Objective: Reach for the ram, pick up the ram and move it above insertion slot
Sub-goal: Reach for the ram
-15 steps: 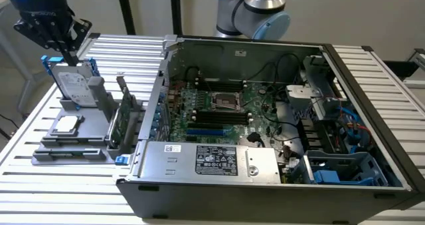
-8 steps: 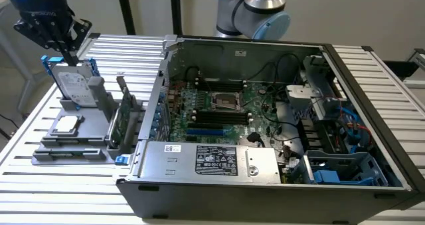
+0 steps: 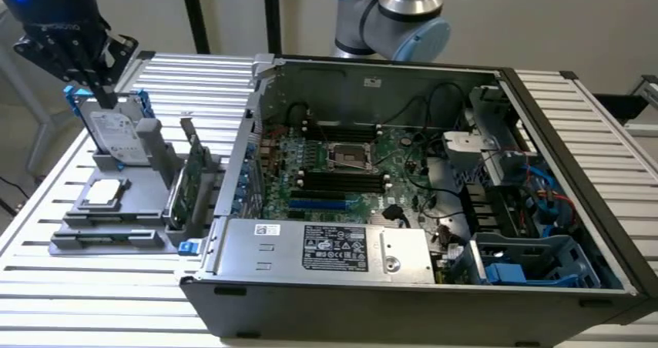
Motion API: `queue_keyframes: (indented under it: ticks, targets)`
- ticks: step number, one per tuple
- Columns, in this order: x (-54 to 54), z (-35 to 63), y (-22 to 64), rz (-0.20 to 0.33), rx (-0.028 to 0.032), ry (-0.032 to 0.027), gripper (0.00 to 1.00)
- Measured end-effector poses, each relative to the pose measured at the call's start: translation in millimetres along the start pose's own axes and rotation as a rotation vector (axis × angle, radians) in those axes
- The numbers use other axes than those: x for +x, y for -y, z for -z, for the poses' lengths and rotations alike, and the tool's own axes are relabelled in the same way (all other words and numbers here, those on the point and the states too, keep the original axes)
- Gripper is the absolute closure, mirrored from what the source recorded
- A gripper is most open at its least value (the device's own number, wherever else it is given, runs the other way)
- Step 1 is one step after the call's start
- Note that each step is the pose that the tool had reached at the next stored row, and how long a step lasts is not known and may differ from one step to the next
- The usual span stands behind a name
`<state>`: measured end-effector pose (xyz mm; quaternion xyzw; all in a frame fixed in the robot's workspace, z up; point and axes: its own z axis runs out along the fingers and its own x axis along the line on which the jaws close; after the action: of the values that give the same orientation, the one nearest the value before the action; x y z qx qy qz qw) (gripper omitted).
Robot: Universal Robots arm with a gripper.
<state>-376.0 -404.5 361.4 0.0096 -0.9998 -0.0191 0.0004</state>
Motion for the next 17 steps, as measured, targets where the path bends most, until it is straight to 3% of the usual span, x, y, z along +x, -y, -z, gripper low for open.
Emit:
queue_keyframes:
  ticks: [9,17]
  targets:
    - [7.5,1.6,39.1,0.000,0.0001,-0.0002,0.89]
    - [16.8,2.1,59.8,0.004,0.0002,-0.0003,0.89]
